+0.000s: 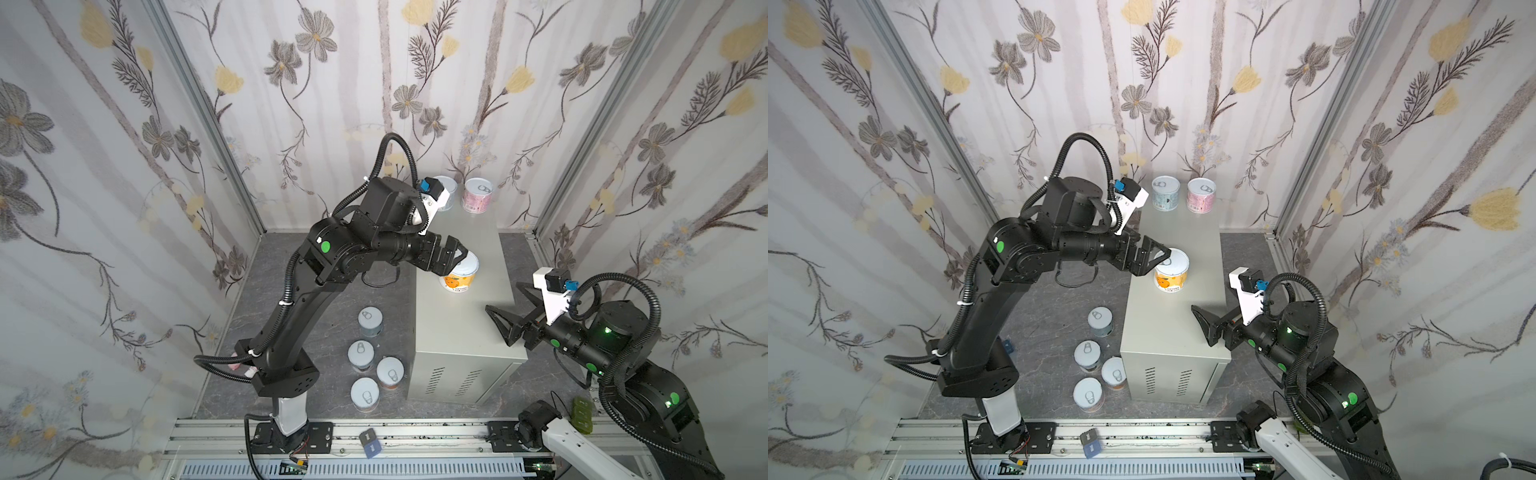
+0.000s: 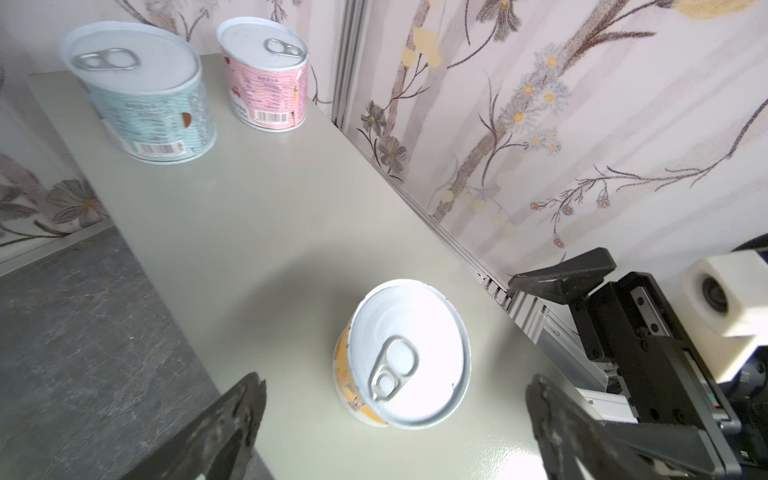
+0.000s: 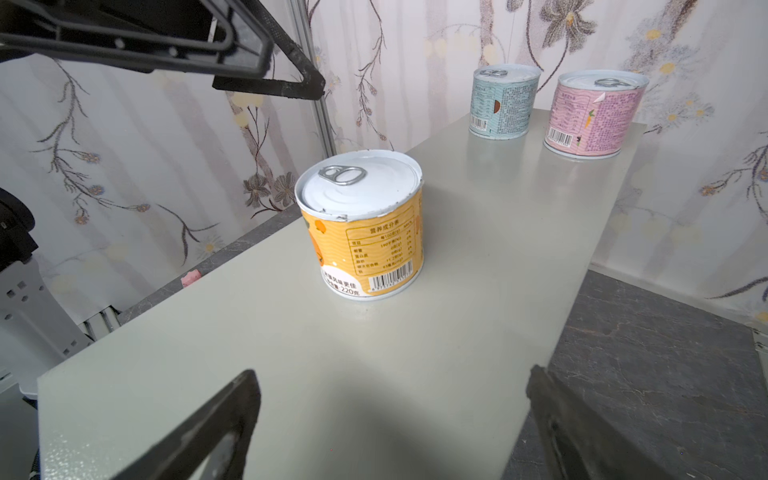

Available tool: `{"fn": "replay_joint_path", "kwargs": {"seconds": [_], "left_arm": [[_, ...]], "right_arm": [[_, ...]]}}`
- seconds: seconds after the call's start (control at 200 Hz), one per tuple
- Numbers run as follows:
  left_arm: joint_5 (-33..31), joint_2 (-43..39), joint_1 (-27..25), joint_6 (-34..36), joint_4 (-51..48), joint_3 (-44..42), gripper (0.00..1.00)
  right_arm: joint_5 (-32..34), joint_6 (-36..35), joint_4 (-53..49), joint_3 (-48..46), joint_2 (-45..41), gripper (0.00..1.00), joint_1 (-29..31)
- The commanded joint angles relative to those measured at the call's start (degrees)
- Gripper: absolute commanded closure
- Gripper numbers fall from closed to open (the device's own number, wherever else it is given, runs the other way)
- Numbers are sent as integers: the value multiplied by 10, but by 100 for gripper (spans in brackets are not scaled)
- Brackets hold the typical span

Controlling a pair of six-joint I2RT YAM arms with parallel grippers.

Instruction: Place and organize the canned foods onto the counter

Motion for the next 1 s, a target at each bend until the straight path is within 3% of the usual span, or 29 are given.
{"fn": "replay_joint_path", "kwargs": {"seconds": [0.0,0.19,0.465,0.999], "left_arm": [[-4,-63,17,6,57,-82,0],[14,-198,81,-17,130,-272,0],[-3,-336,134,13,134,-417,0],[78,-389,227,60,224,-582,0]], "right_arm": [[-19,11,51,6,18,0,4],[-22,6,69,25,35,0,26],[3,0,60,29,53,0,39],[66,51,148,-1,106,0,77]]}}
